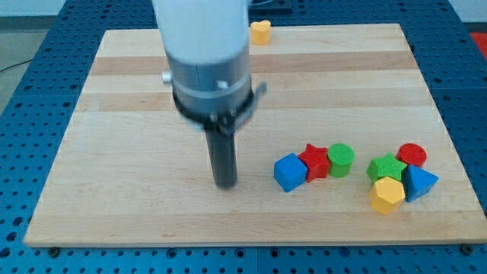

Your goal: Move the blue cube to the center

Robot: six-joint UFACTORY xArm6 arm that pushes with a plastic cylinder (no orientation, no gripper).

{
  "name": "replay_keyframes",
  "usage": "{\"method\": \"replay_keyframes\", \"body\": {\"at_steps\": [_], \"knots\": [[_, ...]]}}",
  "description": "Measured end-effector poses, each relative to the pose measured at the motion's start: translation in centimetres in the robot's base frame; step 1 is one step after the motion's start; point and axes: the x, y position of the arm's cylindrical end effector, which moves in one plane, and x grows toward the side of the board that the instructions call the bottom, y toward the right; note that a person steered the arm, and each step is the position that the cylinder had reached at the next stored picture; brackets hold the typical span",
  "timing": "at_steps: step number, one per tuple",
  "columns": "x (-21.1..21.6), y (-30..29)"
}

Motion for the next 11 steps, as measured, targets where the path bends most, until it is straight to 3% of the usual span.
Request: {"method": "replay_keyframes", "body": {"at_steps": [2,4,5,8,11], "knots": [[1.2,0.1],[5.1,8.6],[4.3,11.1],[-1.9,10.8],[-5.0,4.2]]}}
